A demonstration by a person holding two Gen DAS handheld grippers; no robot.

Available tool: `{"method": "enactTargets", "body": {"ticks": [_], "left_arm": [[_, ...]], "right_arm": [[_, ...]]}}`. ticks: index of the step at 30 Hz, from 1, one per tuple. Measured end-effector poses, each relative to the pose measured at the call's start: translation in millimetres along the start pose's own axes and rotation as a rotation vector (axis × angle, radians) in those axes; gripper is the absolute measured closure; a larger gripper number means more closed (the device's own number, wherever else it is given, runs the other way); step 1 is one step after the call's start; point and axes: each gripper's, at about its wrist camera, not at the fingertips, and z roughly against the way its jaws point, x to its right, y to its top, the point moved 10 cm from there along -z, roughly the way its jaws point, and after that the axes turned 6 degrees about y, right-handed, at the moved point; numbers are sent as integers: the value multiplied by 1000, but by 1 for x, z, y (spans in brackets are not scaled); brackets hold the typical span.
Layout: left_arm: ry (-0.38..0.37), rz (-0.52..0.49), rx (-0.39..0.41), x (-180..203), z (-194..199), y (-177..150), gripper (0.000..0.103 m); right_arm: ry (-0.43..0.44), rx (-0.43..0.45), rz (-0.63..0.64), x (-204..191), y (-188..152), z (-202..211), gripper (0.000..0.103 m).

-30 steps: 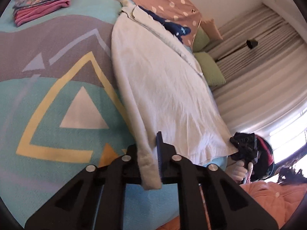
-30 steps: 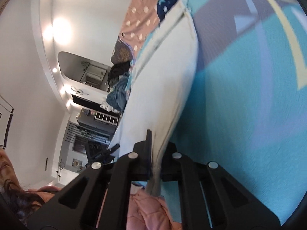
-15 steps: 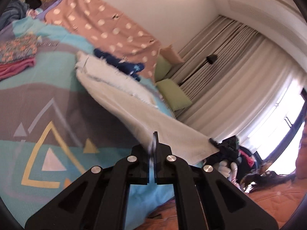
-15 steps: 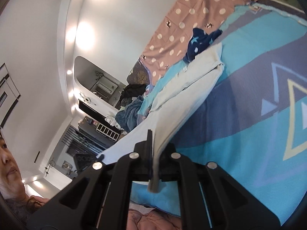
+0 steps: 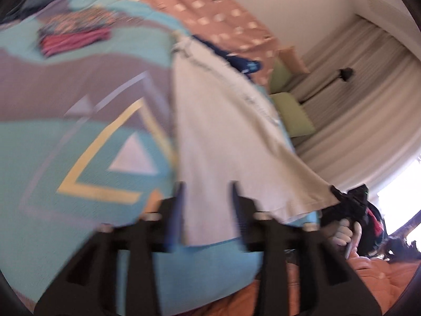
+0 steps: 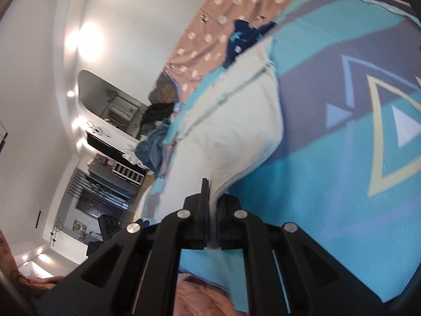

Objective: Fold small clothes

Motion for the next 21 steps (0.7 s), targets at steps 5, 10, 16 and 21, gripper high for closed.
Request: {"method": "enactTargets", "body": {"ticks": [5,10,16,21], "left_arm": [[-14,-30,-83,-1,-22,-7,40],[-53,-27,-89,6,-35,2,41],[-182,100,-59,25,-47,4,101],[-255,57,151,54,19,43,102]], "right_arm": [[-53,-30,-24,22,-10,-1,98],[-59,-35,-56,34,-16,-3,97],[-58,-24,-78,38,-17,-3,97],[2,12,-75,23,-12,7,98]]}}
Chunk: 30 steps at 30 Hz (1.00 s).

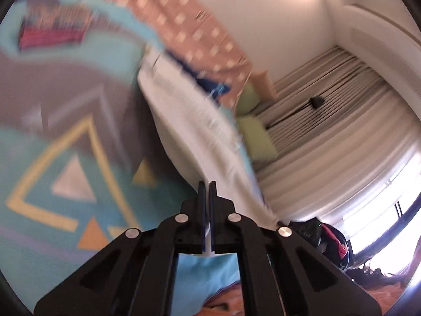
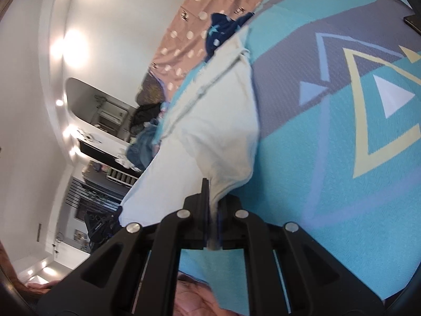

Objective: Fold small clothes

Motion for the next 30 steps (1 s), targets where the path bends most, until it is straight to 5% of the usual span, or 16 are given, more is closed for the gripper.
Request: {"method": "enactTargets", "body": {"ticks": [6,15,19,22,23,27,30], "left_arm": [[-20,-86,100,29,35,18,103],[-37,22,120,10,51,5,103],[31,-22,69,3,42,-4,103],[112,-15,-45,-26,22,-24,102],[131,-5,-70,-35,19,-30,99],[197,26,-171,-65,5,-53,59],[249,-45,-221,-70,-6,-63,53]], "right_arm": [[112,25,67,-41,1,8,98],[167,74,81,-68,7,26,99],[117,63,124,-67,7,24,99],[85,40,113,-54,0,17,98],[72,32,104,-47,-2,15,98],[41,21,59,-26,-6,11,98],[29,22,36,-17,-5,12,98]]}}
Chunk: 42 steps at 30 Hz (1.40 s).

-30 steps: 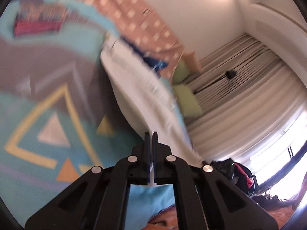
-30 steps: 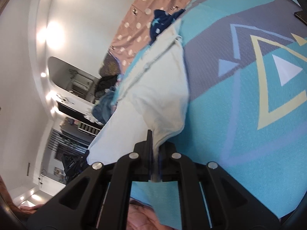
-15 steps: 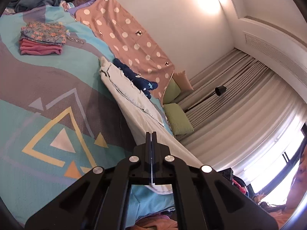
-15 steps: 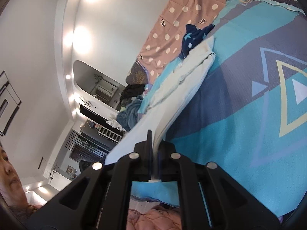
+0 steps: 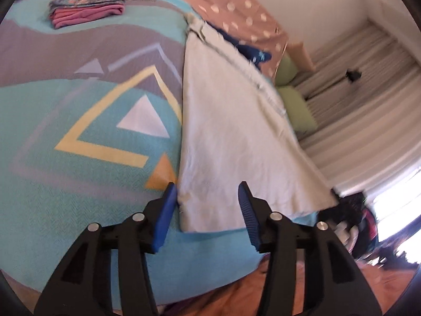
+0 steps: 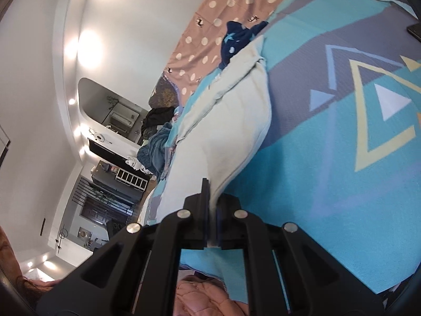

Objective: Fold small clothes

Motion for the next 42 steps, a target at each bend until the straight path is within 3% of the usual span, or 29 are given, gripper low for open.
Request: {"method": "enactTargets", "body": {"ticks": [6,11,12,13,14,15,19,23,25,31,35,39,42], "left_arm": [[5,-100,-56,8,-9,1,39],[-85,-116,-84,20,-26,12,37],[-113,-104,-87,22,-28,13,53],[-158,-81,-102,25,-31,13,87],[-205,-28,-141,26,-41,9,100],[-223,5,-157,26,-48,6,100],[-275,22,-49,42,-34,12,100],[-361,-32,172,78,32,44,100],[-382,-58,219,90,52,49,100],[-404,-164,253,127,96,32,100],[-356,-205,292,140,129,20,100],[-358,-141,301,130,127,28,100],[-372,-60,294,121,108,47,99]], "right_arm": [[-3,-9,16,-1,-1,-3,98],[0,-12,-8,3,-2,-8,98],[1,-13,-10,3,-2,-9,98],[2,-13,-10,4,-3,-10,98],[3,-13,-13,4,-4,-11,98],[4,-12,-17,5,-4,-11,98],[-6,2,-26,6,-4,-7,98],[89,60,-21,-15,10,7,99],[131,80,12,-30,15,13,99],[195,138,199,-91,20,58,99],[141,181,284,-113,27,88,98],[114,178,271,-104,42,79,98],[99,150,171,-77,59,51,98]]}}
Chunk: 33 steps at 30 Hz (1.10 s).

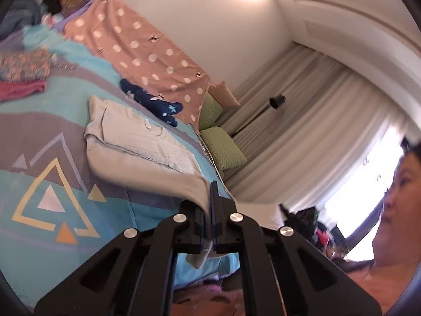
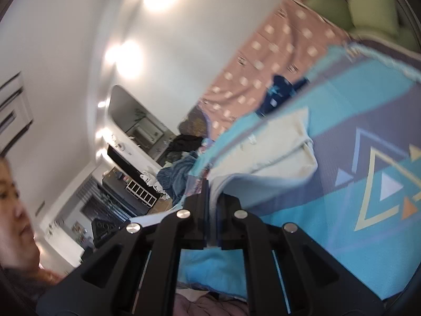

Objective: Fold small clothes

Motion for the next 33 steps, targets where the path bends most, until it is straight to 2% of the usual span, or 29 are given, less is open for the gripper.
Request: {"method": "enactTargets", "body": {"ticks": [4,9,21,28,33], "left_arm": [[2,74,-15,-24,-31,12,99],[16,145,-20,-46,-54,32,99],[23,136,-18,-60,-121,98,99],[39,197,1,-88,-154,133,99],[54,223,-13,-104,-180,149,99]], "right_arm": [[-28,-31,-76,28,1,-25,98],[-25,-18,-109,43,22,-46,98],[25,45,-165,81,92,-109,98],[6,25,-189,112,118,-150,98],[2,-2,-212,133,131,-180,97]]}}
